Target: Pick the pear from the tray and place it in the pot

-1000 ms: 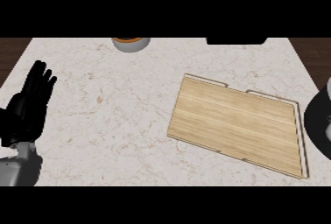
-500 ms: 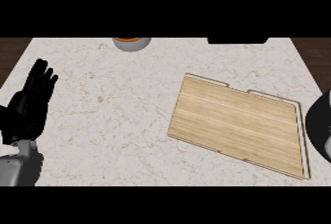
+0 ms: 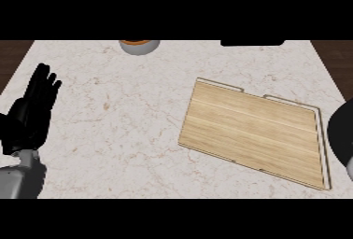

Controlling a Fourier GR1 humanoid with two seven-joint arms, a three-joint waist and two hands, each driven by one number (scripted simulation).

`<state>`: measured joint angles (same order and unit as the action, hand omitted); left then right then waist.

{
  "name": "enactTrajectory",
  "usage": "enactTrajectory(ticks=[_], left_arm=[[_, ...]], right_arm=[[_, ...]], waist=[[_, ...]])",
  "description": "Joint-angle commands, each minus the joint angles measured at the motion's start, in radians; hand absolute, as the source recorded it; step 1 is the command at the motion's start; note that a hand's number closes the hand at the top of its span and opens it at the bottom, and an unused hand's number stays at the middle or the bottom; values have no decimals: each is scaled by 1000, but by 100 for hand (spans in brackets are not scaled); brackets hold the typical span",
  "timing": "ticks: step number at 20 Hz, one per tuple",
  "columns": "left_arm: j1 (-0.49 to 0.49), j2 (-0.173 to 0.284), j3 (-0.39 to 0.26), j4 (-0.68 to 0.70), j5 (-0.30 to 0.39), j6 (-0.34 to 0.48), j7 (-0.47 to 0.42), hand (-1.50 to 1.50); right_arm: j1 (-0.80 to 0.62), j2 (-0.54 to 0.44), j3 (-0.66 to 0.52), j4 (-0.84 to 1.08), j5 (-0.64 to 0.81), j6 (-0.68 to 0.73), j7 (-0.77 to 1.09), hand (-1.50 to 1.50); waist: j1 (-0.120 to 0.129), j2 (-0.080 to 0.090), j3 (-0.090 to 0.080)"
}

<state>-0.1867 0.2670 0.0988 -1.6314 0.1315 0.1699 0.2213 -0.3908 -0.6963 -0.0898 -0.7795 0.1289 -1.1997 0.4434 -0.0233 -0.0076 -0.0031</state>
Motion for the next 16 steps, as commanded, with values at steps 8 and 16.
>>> enactTrajectory(ticks=[8, 16], left_arm=[[26, 0, 18, -4, 4, -26, -6, 0], [22, -31, 20, 44, -27, -17, -70, 0]], right_arm=[[530, 114, -225, -627, -173, -44, -179, -150], [859, 299, -325, -952, -250, 79, -318, -150]], waist=[[-9, 0, 2], [-5, 3, 3]])
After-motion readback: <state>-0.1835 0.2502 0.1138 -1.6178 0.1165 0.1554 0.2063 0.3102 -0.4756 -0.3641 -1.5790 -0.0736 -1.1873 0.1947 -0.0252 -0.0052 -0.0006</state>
